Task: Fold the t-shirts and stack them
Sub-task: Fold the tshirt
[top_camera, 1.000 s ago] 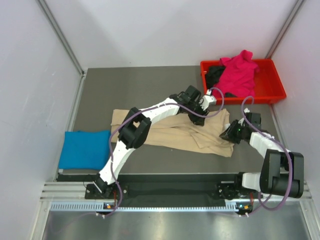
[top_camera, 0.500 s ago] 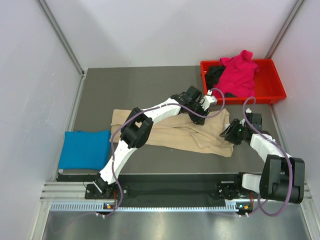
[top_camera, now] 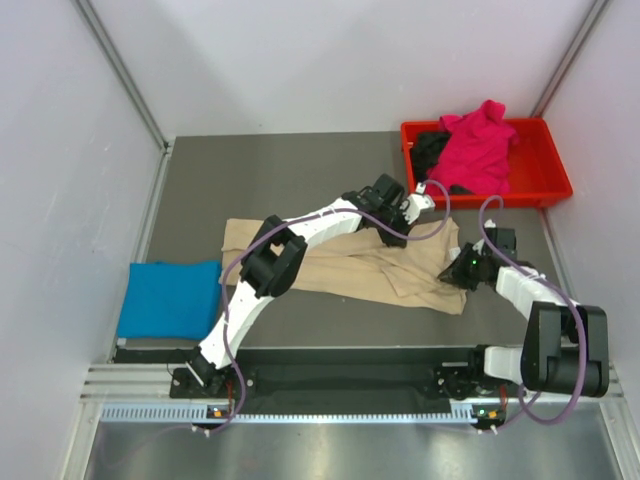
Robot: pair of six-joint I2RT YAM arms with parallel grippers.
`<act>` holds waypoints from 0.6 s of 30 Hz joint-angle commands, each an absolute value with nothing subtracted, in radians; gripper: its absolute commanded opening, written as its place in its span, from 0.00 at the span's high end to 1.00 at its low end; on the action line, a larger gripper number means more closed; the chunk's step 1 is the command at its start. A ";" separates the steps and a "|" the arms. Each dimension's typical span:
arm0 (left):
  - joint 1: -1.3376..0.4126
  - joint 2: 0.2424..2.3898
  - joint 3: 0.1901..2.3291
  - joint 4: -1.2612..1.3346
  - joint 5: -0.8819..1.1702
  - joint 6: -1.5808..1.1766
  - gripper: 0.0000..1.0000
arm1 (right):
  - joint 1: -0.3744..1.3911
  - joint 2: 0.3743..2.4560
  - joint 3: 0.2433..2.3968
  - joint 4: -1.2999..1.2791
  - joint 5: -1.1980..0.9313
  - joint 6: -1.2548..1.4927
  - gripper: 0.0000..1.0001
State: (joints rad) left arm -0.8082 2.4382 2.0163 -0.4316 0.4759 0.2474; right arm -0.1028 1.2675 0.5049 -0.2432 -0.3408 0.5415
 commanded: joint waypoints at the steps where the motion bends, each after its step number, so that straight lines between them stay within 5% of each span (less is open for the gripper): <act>1: -0.824 2.369 1.990 -0.463 0.537 0.245 1.00 | -0.083 1.264 0.538 -0.245 -0.322 0.535 0.91; 7: -0.825 2.344 2.000 -0.488 0.546 0.242 0.99 | -0.083 1.210 0.564 -0.314 -0.276 0.508 1.00; 18: -0.825 2.322 2.034 -0.543 0.578 0.236 0.98 | -0.075 1.143 0.574 -0.348 -0.273 0.497 1.00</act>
State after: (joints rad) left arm -0.8162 2.4004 2.0064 -0.5041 0.5358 0.2375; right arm -0.0933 1.1706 0.5388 -0.3386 -0.2855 0.5152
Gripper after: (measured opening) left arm 0.034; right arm 0.007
